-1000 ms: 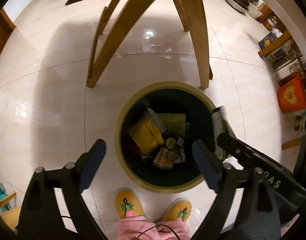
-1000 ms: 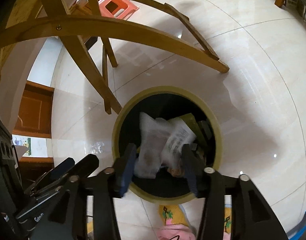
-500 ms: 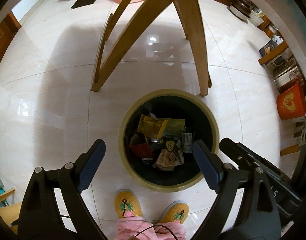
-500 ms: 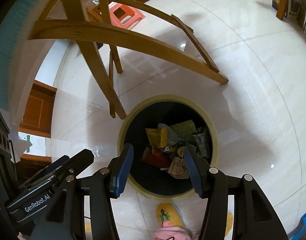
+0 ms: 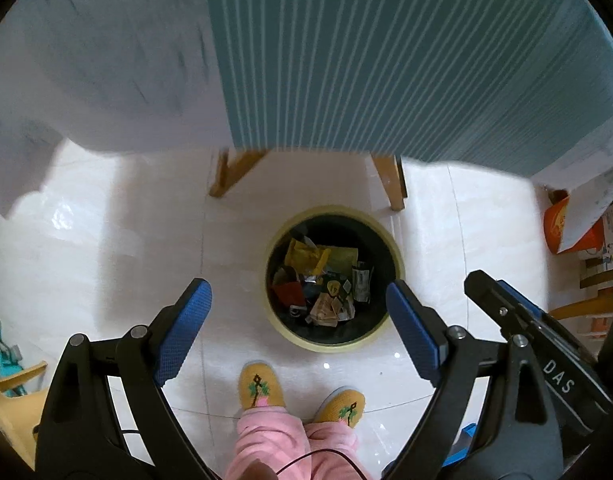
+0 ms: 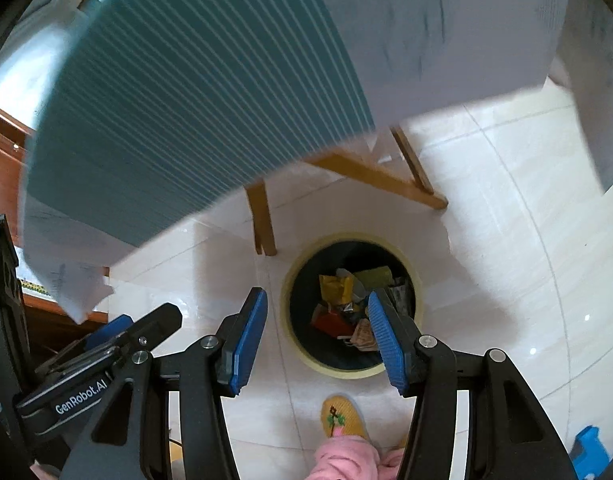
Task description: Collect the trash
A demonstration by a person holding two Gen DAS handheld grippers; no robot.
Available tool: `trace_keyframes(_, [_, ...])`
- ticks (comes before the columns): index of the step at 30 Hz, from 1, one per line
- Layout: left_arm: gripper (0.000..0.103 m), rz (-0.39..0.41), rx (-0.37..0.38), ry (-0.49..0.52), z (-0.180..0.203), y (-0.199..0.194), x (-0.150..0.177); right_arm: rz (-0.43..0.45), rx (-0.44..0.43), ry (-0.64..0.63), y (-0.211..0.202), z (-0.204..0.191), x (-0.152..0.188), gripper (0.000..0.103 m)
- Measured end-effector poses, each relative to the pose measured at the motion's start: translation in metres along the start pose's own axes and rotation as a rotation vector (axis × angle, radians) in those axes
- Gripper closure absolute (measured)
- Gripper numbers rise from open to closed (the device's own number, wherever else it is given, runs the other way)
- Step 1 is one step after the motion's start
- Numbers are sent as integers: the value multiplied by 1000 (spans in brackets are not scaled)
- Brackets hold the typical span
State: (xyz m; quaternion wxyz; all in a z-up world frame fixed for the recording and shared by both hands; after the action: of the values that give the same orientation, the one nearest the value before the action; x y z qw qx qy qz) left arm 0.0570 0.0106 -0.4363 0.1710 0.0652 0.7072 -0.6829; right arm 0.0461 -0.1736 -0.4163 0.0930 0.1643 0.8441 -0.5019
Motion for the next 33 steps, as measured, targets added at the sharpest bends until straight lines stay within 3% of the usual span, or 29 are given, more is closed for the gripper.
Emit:
trace_keyframes(16, [16, 141, 9, 15, -2, -204, -77, 97, -4, -160, -171, -101, -81, 49])
trace_keyframes(24, [16, 206, -10, -1, -8, -275, -104, 146, -14, -185, -227, -138, -112, 49])
trace_keyframes(33, [16, 258, -1, -9, -7, -310, -128, 176, -25, -241, -265, -178, -128, 49])
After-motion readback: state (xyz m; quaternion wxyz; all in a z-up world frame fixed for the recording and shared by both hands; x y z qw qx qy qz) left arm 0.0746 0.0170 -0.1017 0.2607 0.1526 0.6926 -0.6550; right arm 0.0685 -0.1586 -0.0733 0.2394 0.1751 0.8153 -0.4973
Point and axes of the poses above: each gripper's, at about its wrist camera, not at the fingertips, and y roughly the way its jaws point, z to its right, x to its underside, the point moved 10 cm from there along y, roughly the way its jaws point, and after that the axes turned 5 degrees about -x, right-handed, at the moved point
